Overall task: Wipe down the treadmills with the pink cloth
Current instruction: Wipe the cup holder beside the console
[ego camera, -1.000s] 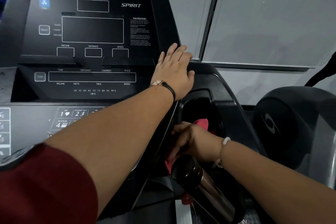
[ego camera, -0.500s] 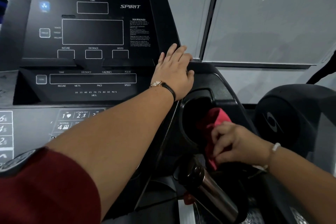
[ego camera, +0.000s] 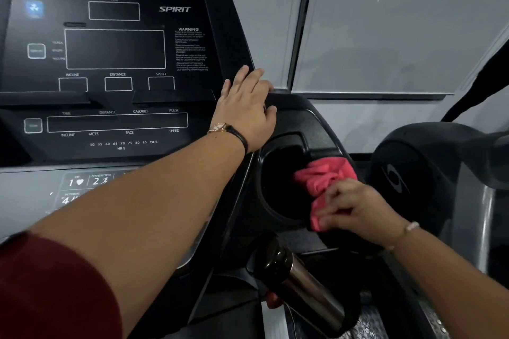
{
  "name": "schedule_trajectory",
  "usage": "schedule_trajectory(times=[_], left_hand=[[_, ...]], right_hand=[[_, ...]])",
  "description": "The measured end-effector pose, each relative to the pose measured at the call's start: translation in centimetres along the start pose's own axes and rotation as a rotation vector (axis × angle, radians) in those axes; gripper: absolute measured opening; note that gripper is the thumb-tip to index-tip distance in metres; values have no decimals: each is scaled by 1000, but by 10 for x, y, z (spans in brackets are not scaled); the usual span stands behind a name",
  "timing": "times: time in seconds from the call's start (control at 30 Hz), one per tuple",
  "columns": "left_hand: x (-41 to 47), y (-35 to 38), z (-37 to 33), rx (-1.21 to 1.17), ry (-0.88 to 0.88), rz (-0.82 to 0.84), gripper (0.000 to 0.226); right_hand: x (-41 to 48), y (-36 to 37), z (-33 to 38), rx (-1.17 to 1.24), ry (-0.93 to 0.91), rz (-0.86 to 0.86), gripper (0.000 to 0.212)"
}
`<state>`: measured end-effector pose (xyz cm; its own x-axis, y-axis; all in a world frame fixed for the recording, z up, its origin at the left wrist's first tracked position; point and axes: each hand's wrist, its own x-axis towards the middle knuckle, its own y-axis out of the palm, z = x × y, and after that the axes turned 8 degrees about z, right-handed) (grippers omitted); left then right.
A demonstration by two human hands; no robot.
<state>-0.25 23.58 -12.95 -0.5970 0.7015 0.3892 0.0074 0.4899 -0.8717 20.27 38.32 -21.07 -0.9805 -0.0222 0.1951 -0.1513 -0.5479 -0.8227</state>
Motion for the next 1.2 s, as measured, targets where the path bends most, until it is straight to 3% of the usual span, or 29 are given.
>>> schedule_trajectory(times=[0.1, 0.23, 0.37, 0.5, 0.6, 0.77, 0.87, 0.93, 1.0, 1.2], left_hand=[[0, -1, 0, 4, 1, 4, 34], [0, -1, 1, 1, -2, 4, 34], [0, -1, 1, 2, 0, 7, 34], [0, 0, 1, 3, 2, 1, 34], [0, 0, 1, 12, 0, -2, 33], [1, 1, 1, 20, 0, 2, 34], [1, 1, 1, 20, 1, 1, 34], [0, 1, 1, 12, 2, 0, 34], [0, 1, 2, 6, 2, -6, 33], [1, 1, 2, 16, 6, -1, 35]], right_hand=[[18, 19, 10, -47, 4, -81, 23], [-1, 34, 29, 41, -101, 51, 6], [-24, 7, 13, 59, -95, 150, 19], [1, -3, 1, 64, 30, 51, 36], [19, 18, 16, 5, -4, 4, 26], [12, 42, 49, 131, -74, 137, 23], [16, 31, 61, 438, 83, 16, 7], [25, 18, 73, 868, 235, -130, 22], [36, 2, 83, 1141, 305, -276, 21], [60, -51, 112, 1227, 278, -508, 21]])
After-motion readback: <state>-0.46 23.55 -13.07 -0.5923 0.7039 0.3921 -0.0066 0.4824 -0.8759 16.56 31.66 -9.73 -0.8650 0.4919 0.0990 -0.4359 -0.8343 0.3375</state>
